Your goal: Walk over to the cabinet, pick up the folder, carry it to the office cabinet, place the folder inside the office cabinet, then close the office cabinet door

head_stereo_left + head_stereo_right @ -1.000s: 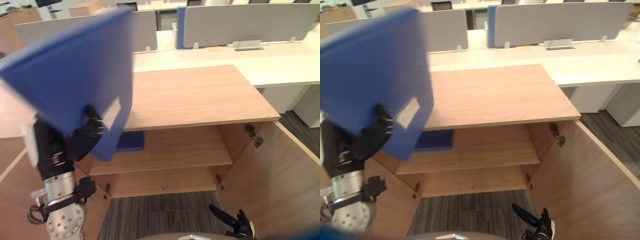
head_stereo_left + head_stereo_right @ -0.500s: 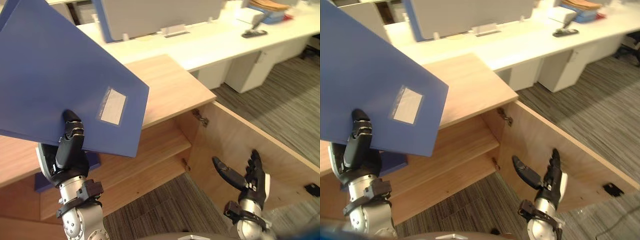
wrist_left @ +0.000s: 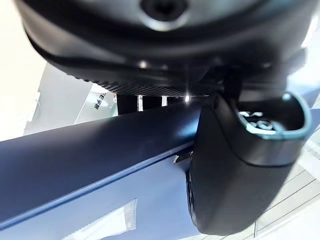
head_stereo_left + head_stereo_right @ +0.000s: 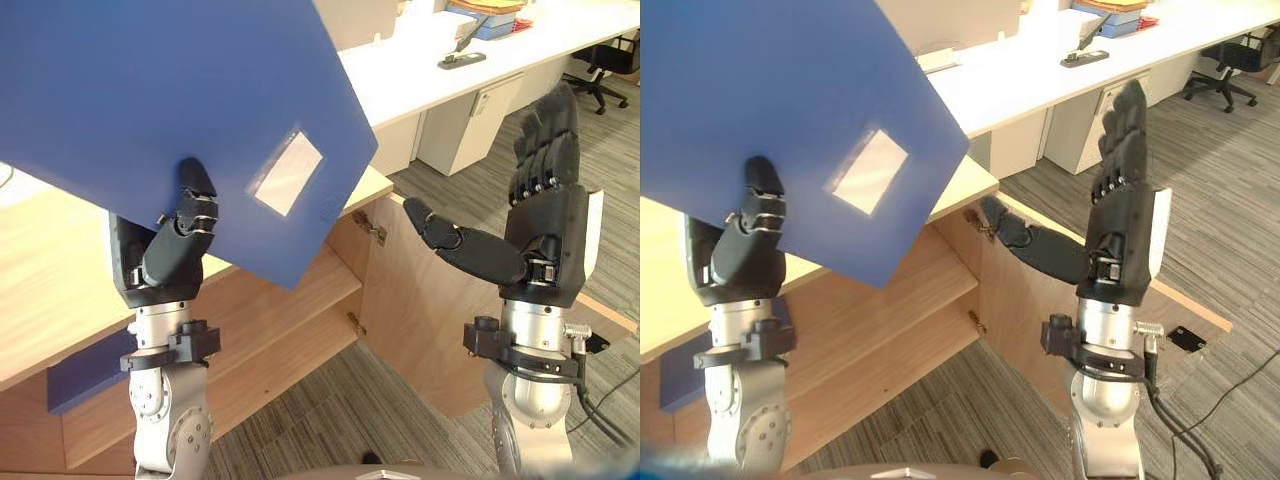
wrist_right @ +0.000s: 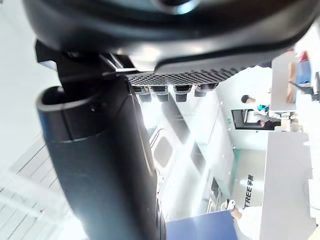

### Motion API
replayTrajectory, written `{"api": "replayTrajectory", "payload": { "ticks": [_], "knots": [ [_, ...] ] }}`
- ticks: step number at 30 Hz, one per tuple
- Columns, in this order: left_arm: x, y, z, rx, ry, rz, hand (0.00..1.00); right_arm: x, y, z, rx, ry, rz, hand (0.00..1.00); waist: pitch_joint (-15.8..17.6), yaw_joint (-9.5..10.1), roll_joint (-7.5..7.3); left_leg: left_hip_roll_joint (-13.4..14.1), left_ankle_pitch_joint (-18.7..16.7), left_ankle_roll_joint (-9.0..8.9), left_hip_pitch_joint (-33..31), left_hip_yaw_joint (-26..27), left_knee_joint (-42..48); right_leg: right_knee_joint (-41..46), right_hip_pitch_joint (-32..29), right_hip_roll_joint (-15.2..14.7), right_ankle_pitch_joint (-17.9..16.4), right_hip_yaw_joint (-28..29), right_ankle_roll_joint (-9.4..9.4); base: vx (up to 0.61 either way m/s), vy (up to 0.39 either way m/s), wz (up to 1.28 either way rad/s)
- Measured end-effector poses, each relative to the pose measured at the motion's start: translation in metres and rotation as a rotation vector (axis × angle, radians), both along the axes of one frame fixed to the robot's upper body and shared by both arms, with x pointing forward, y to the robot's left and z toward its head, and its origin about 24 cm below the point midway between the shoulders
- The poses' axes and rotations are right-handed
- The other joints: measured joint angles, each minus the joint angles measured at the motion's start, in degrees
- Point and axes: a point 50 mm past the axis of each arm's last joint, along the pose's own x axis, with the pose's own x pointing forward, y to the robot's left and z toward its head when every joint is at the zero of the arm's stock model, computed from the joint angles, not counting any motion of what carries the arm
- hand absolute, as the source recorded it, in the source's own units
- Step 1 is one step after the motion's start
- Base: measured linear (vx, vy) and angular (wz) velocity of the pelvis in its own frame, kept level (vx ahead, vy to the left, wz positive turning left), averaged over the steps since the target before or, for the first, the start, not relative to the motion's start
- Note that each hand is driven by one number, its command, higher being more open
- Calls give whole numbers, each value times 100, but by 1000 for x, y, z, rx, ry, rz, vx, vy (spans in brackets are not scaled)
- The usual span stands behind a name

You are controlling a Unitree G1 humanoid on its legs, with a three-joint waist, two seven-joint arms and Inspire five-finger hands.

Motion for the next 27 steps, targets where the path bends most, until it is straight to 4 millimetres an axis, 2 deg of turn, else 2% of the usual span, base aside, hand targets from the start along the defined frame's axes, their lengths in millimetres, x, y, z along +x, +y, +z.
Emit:
{"api": "replayTrajectory", "payload": {
  "ticks": [5, 10, 19, 24, 27],
  "knots": [
    [5, 3, -8, 70, 40, -39, 0, 8, -11, 4, -100, 6, 48, 100, 4, 14, 10, -30, 1, 1, -97, -131, -140, -306, -7, 2, 287, -24, 8, -118, 15, 3],
    [6, 5, -5, 180, 33, -97, 0, 18, -27, 18, -153, -21, 110, 100, -1, 15, 7, -90, 26, 38, -183, -197, -148, -569, 29, -66, 534, -25, 14, -127, 16, 0],
    [5, -1, -2, 367, 30, -234, 0, 36, -40, 30, -252, 20, 271, 100, -151, 22, 4, -140, 171, 40, -280, -309, -263, -884, 101, -136, 797, -102, -4, -80, -14, 4],
    [5, -10, -4, 465, 44, -348, 0, 42, -39, 41, -303, 20, 356, 100, -312, 123, -36, -148, 236, 31, -277, -336, -328, -993, 148, -168, 882, -126, -7, -33, -11, 3],
    [5, -14, -5, 482, 55, -391, 0, 47, -31, 35, -294, 69, 466, 100, -369, 143, -92, -151, 254, 27, -267, -355, -337, -1064, 192, -176, 923, -142, -14, -53, -11, 3]
  ]
}}
